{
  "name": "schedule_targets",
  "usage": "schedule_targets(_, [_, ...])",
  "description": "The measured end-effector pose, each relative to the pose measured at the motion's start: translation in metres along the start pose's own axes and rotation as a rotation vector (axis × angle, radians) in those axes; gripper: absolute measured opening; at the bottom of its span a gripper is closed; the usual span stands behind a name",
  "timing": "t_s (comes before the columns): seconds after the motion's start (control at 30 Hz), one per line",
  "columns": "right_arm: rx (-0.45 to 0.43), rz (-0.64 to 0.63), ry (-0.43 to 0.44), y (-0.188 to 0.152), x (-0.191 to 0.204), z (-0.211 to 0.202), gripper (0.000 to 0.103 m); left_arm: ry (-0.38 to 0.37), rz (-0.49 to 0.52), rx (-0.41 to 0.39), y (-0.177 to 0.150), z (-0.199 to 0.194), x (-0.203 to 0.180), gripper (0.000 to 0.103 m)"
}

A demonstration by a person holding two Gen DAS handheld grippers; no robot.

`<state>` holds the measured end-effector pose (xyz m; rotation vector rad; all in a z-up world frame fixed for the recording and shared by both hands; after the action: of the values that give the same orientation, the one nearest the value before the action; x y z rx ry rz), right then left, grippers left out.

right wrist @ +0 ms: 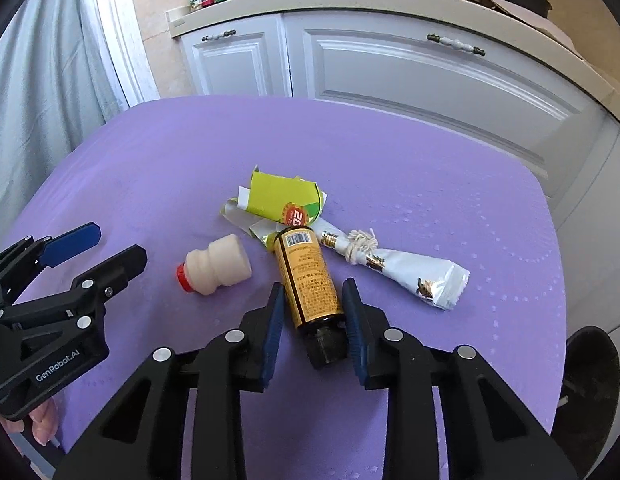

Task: Collect trash
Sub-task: 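Grasp the brown bottle with the right gripper while the left gripper grasps the white bottle, then carry the brown bottle and white bottle over the black bin and release both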

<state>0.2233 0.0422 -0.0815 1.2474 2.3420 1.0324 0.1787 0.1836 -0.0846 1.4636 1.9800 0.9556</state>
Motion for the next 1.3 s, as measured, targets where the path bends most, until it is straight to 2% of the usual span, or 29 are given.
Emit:
schedule_targets(0.23, [-0.053, 0.042, -0.046, -0.012, -0.015, -0.028, 0.027, -0.029, 0.030, -0.001, 0.001, 0.000, -0.017, 0.061])
schedule_targets(0.53, [-0.117, 0.129, -0.171, -0.022, -0.067, -0.068, 0.026, -0.093, 0.074, 0.001, 0.007, 0.009, -0.049, 0.061])
schedule_targets(0.63, [-0.124, 0.156, -0.191, -0.026, -0.081, -0.074, 0.026, -0.128, 0.075, 0.020, 0.008, 0.014, -0.057, 0.061])
schedule_targets(0.8, [-0.132, 0.186, -0.208, -0.029, -0.094, -0.078, 0.026, -0.131, 0.097, 0.028, 0.008, 0.023, -0.066, 0.061])
schedule_targets(0.87, [-0.134, 0.193, -0.208, -0.031, -0.097, -0.079, 0.026, -0.137, 0.103, 0.036, 0.007, 0.026, -0.069, 0.054])
schedule_targets(0.93, [-0.137, 0.196, -0.209, -0.032, -0.100, -0.081, 0.026, -0.153, 0.108, 0.053, 0.006, 0.029, -0.073, 0.037])
schedule_targets(1.0, [-0.139, 0.200, -0.207, -0.033, -0.101, -0.081, 0.026, -0.164, 0.112, 0.061, 0.004, 0.030, -0.076, 0.028])
schedule_targets(1.3, [-0.157, 0.208, -0.208, -0.036, -0.102, -0.087, 0.026, -0.159, 0.125, 0.007, 0.004, 0.013, -0.076, 0.027])
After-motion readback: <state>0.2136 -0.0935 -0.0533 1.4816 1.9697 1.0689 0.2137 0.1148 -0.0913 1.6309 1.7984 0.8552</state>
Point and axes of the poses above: each gripper's, at about its wrist camera, not at the fingertips, and z roughly the way its jaws point, x to its left, y to its top, the point moved 5 cm from there along z, roughly the way its jaws point, and after that the axes turned 9 degrees about -x, right-handed, at the moved point
